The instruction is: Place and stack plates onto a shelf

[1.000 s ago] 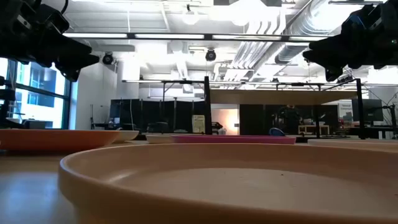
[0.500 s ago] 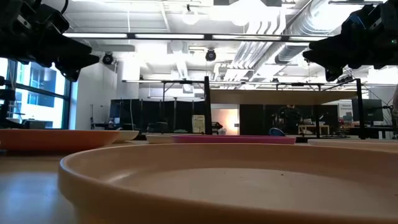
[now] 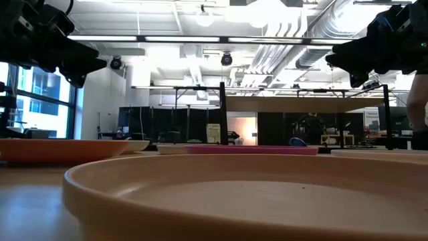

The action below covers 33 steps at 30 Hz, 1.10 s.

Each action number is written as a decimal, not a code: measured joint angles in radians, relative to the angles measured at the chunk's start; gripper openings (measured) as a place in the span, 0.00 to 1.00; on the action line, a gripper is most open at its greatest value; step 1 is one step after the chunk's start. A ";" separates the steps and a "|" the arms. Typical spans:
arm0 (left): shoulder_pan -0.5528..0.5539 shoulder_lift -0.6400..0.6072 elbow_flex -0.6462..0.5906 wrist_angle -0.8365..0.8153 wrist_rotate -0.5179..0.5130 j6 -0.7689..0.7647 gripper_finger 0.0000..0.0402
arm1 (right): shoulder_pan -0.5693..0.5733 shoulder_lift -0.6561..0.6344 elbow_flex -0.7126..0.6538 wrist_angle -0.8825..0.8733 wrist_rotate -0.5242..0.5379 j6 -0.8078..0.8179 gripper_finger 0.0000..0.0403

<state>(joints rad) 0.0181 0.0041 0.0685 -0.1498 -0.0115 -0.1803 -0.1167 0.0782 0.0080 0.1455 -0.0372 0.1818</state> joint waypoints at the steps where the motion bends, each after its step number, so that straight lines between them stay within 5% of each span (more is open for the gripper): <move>1: 0.000 0.000 0.000 0.000 0.000 0.000 0.34 | 0.000 0.000 0.000 0.000 0.000 0.000 0.30; 30: 0.000 0.000 0.000 0.000 0.000 0.000 0.34 | 0.000 0.000 0.000 0.000 0.000 0.000 0.30; 33: 0.000 0.002 0.000 0.006 -0.065 -0.003 0.34 | 0.000 0.000 0.000 0.000 0.000 0.000 0.30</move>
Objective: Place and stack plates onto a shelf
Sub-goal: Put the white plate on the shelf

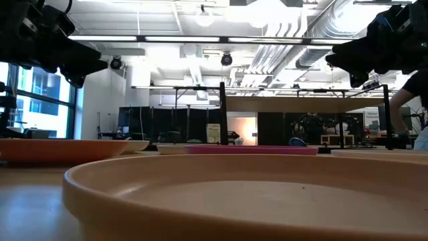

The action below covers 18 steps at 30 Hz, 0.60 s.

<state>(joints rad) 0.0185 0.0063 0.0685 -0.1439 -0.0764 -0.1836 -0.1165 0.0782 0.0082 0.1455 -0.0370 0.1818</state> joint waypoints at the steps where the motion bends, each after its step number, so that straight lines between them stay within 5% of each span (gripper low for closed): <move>1: 0.001 0.001 0.000 0.008 -0.025 -0.012 0.34 | 0.000 0.000 0.000 0.000 0.000 0.000 0.30; 14: 0.001 0.001 0.000 0.077 -0.080 -0.241 0.34 | 0.000 0.000 0.000 0.000 0.000 0.000 0.30; 18: 0.001 0.001 0.000 0.152 -0.124 -0.434 0.34 | 0.000 0.000 0.000 0.000 0.000 0.000 0.30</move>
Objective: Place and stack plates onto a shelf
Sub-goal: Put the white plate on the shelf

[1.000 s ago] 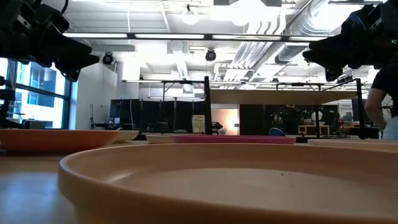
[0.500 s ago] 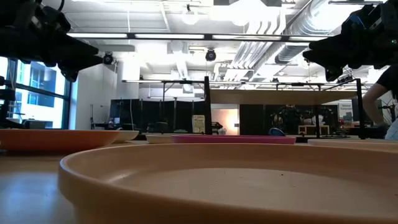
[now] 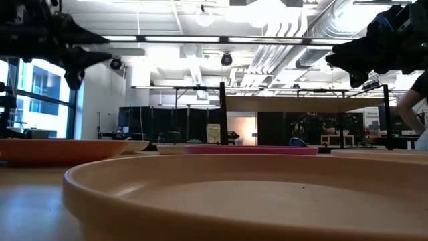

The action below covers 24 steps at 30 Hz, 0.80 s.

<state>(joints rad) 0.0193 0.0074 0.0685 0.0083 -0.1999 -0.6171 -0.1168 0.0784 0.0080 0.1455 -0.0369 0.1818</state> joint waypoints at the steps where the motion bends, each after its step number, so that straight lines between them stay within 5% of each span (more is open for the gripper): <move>1: 0.000 0.000 0.000 0.040 -0.024 -0.075 0.34 | 0.000 0.000 0.000 0.000 0.000 0.000 0.30; 4: 0.000 0.000 0.000 0.162 -0.110 -0.193 0.34 | 0.000 0.000 0.000 0.000 0.000 0.000 0.30; 9: 0.000 0.000 0.000 0.357 -0.205 -0.107 0.34 | 0.000 0.000 0.000 0.000 0.000 0.000 0.30; 24: 0.000 0.001 0.000 0.463 -0.204 -0.131 0.34 | 0.000 0.000 0.000 0.000 0.000 0.066 0.30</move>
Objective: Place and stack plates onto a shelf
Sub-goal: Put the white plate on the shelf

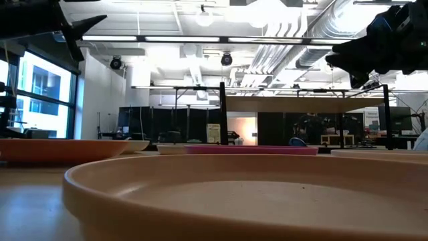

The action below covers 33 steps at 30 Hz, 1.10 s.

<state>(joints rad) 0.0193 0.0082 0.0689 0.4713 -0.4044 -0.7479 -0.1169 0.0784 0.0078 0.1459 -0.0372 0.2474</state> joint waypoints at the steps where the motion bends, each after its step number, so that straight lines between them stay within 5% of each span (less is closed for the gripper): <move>1: 0.000 0.000 0.000 0.008 0.000 0.000 0.34 | 0.000 0.000 0.000 0.000 0.000 0.034 0.30; 11: 0.000 0.053 0.114 -0.004 0.035 0.077 0.34 | -0.001 0.000 0.002 0.091 0.088 0.292 0.30; 18: 0.000 0.151 0.231 -0.007 0.035 0.217 0.34 | 0.000 0.011 0.147 0.118 0.089 0.196 0.30; 27: 0.000 0.252 0.283 -0.014 0.065 0.245 0.34 | 0.000 0.142 0.491 -0.326 0.176 0.012 0.30; 33: 0.000 0.270 0.283 -0.080 0.068 0.209 0.34 | 0.000 0.273 0.682 -0.568 0.202 0.092 0.34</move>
<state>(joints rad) 0.0193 0.2779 0.3523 0.3915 -0.3362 -0.5386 -0.1169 0.3514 0.6897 -0.4220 0.1650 0.3397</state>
